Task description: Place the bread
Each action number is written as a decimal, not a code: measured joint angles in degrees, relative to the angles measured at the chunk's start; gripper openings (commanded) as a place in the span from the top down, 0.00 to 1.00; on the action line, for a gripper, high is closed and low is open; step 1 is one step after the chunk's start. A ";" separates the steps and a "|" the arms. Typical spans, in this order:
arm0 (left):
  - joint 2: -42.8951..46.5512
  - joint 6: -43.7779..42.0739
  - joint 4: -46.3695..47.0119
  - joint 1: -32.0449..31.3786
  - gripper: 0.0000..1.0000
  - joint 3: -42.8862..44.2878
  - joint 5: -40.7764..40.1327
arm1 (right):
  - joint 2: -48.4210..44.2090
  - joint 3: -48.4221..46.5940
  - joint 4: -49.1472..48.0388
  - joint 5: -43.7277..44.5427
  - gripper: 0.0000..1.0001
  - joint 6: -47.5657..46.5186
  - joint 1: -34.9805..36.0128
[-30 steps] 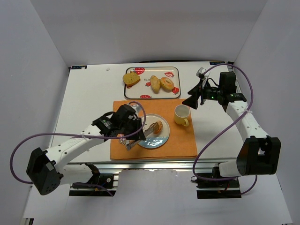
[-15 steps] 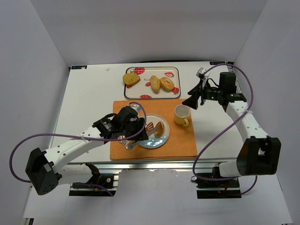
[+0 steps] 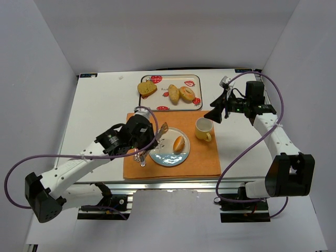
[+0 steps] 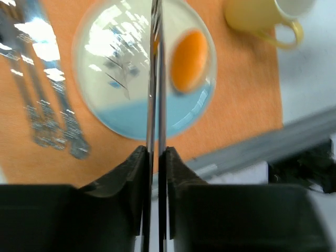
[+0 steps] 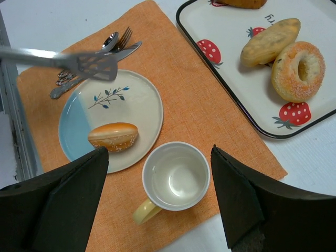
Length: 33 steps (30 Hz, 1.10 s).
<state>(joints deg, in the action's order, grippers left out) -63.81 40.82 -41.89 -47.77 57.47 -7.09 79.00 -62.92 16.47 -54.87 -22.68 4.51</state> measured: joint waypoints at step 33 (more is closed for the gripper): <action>-19.47 -33.03 30.14 50.36 0.02 -18.21 3.06 | -3.32 4.68 -0.90 28.44 0.11 -6.32 20.44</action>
<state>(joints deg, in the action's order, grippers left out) -83.29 7.79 -11.75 2.59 39.27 -4.03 75.68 -58.24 15.57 -26.44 -28.99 24.95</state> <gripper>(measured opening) 0.976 0.894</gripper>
